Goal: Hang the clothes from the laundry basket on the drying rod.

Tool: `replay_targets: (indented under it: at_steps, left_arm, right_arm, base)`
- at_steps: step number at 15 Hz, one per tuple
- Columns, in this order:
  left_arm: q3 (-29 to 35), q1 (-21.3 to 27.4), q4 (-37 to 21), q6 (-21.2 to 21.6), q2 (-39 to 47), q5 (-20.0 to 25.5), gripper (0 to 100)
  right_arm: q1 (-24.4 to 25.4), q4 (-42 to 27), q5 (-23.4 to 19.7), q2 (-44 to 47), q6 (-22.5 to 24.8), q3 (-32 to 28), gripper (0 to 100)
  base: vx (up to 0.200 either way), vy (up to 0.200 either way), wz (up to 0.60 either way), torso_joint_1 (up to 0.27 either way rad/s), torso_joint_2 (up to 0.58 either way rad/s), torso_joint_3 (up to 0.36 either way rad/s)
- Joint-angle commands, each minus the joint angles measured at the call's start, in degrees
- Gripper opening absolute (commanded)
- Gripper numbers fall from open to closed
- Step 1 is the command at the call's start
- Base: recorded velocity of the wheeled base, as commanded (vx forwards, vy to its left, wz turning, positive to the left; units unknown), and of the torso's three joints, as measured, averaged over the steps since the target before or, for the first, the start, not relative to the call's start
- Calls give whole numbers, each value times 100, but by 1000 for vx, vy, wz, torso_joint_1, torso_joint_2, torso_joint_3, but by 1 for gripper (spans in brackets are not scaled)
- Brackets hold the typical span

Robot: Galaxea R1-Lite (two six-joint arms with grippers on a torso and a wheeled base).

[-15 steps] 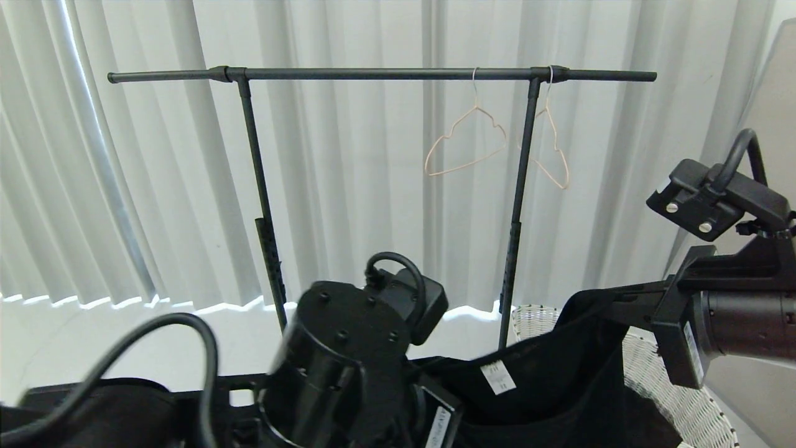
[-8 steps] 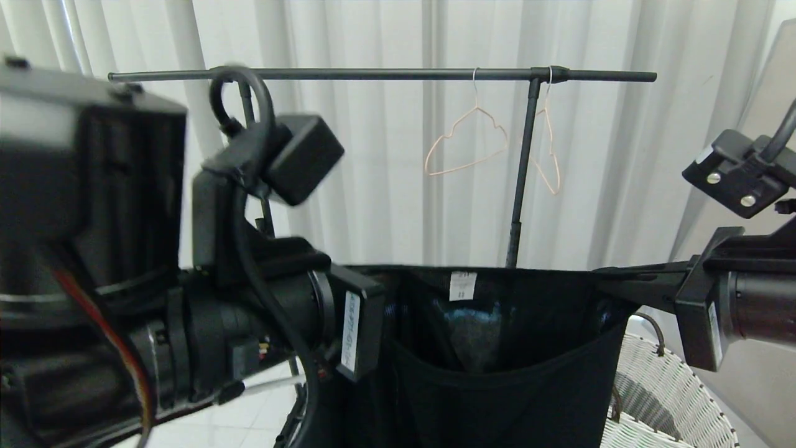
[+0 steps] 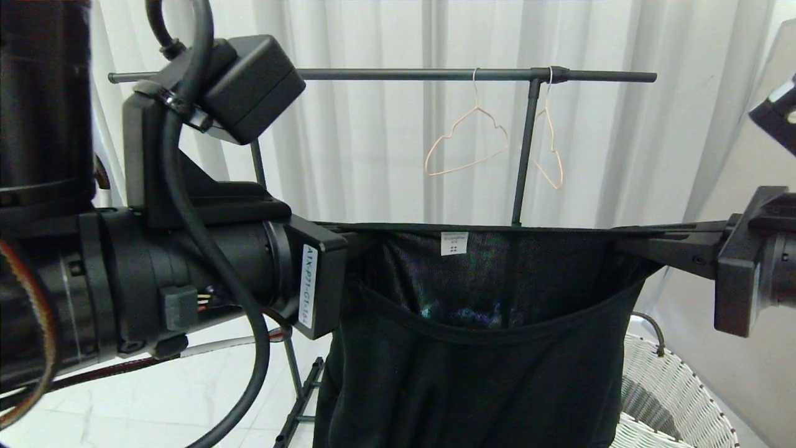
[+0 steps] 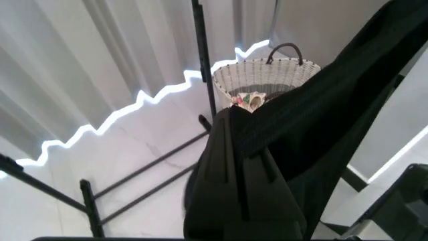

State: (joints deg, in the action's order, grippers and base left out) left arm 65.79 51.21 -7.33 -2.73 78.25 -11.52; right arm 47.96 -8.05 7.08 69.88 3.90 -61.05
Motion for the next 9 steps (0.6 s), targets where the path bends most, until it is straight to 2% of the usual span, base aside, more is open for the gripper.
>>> replay_targets:
  at_steps: [1, 4, 9]
  left_arm:
    - [-23, 3, 3, 150, -196, 1, 0]
    - [-40, -6, 3, 836, -214, -8, 0]
    - [-181, -6, 12, 871, -240, -8, 0]
  right_arm:
    - [3, 31, -49, 61, 137, -170, 0]
    - [-6, 58, -278, 272, 216, -460, 0]
    - [-58, 58, -286, 360, 234, -715, 0]
  base:
    - [0, 0, 0, 0, 0, 0]
    - [0, 0, 0, 0, 0, 0]
    - [0, 0, 0, 0, 0, 0]
